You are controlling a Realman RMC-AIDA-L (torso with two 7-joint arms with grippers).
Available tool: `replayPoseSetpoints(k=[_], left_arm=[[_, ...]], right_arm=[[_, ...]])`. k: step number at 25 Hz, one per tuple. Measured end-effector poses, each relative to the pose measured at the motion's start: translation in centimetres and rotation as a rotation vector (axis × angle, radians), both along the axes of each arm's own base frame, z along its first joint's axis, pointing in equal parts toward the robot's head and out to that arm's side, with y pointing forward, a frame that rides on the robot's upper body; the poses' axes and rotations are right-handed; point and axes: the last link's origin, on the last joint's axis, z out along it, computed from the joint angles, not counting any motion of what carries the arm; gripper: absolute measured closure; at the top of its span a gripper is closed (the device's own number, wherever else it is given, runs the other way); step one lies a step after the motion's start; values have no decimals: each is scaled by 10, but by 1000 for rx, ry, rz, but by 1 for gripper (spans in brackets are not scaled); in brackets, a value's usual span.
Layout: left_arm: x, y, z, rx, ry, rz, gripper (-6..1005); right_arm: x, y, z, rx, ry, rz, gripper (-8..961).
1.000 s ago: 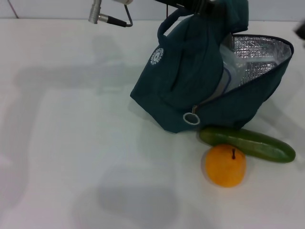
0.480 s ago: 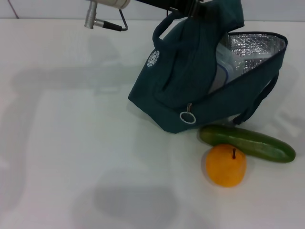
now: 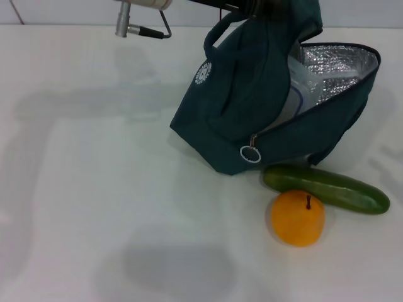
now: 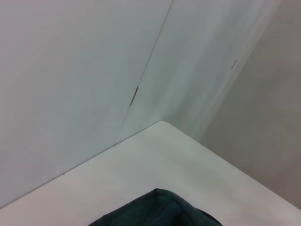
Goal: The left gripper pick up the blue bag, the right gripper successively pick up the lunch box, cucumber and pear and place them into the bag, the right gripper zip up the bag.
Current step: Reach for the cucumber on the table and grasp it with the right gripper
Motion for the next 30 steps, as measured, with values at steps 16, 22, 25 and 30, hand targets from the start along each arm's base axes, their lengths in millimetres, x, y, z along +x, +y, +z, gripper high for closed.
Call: replayPoseSetpoints(k=[16, 22, 25, 30], left_arm=[[-16, -1, 4, 21, -37, 32, 945], [-20, 2, 4, 38, -51, 45, 945], [-22, 2, 4, 41, -50, 46, 945], [-24, 2, 3, 40, -50, 52, 946]], right_arm=[[-63, 83, -5, -730, -630, -76, 275], [-78, 111, -34, -764, -854, -126, 199], [-91, 118, -52, -773, -960, -106, 204], [-111, 126, -72, -782, -1125, -96, 209]])
